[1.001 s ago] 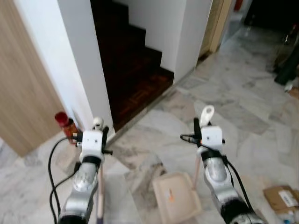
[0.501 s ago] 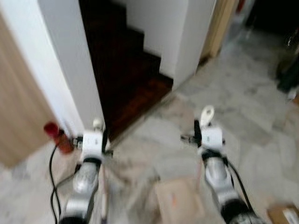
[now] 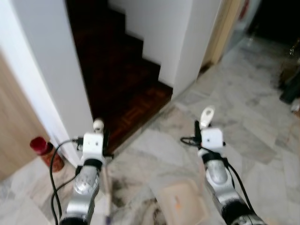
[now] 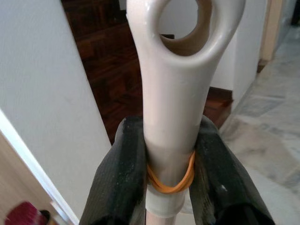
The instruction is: Sweep floor
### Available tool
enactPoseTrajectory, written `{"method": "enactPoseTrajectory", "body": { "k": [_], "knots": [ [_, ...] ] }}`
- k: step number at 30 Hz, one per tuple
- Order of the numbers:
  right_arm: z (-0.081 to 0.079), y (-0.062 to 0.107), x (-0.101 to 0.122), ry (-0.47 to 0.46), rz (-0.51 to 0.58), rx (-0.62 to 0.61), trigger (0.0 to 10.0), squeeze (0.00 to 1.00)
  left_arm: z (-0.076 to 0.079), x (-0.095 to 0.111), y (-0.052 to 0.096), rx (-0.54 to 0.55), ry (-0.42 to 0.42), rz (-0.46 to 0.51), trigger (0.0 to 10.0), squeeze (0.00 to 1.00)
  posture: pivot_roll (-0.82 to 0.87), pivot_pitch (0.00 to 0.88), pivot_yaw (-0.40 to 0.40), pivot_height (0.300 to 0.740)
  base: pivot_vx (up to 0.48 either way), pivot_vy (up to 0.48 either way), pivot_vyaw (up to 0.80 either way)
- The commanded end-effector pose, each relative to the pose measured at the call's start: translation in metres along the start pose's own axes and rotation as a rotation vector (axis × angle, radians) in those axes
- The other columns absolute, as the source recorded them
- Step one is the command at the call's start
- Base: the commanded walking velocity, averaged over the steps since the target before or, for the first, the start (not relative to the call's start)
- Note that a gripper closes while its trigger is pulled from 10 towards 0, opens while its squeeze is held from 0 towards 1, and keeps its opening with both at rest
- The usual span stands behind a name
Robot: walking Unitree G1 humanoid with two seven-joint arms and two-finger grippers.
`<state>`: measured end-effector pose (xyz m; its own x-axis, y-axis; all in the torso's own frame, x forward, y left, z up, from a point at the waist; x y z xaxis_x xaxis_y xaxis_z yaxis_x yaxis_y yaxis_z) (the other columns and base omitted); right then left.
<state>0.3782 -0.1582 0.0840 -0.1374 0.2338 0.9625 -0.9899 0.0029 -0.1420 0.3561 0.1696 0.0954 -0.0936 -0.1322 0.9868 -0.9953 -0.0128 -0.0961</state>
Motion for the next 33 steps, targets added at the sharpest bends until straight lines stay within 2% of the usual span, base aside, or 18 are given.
{"method": "enactPoseTrajectory", "body": {
  "k": [1,7,14,33],
  "knots": [
    [0.0104,-0.0033,0.0048,0.02,0.019,-0.017,10.0,0.0,0.0081,0.0144,-0.0037,-0.015,0.014,0.054,10.0,0.0,0.13,0.0,-0.001,0.74,0.442,0.0,0.0],
    [0.0102,-0.0034,0.003,0.008,0.008,-0.021,10.0,0.0,0.0087,0.0144,-0.0036,-0.02,0.016,0.054,10.0,0.0,0.13,0.0,0.001,0.74,0.442,0.0,0.0],
    [0.011,-0.0032,0.0017,-0.002,0.001,-0.025,10.0,0.0,0.0092,0.0142,-0.0035,-0.022,0.016,0.053,10.0,0.0,0.13,0.0,0.0,0.74,0.434,0.0,-0.72],
    [0.0109,-0.0036,0.0025,-0.004,0.006,-0.025,10.0,0.0,0.011,0.0151,-0.0047,-0.031,0.018,0.057,10.0,0.0,0.13,0.0,0.003,0.74,0.358,0.0,0.0]
  ]
}}
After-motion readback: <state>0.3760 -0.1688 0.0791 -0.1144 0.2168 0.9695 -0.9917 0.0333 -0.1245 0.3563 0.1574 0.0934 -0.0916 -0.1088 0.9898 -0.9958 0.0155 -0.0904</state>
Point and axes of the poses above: a point about 5 cm out from each wrist's last joint towards the gripper, its own y axis pointing back from the gripper into the wrist, its own x axis along the axis of the wrist's last joint, z = x × y, the point moved 6 cm from there along -y, pointing out of the wrist towards the gripper, and after that the axes turned 2 degrees about y, right-handed, at the moved point
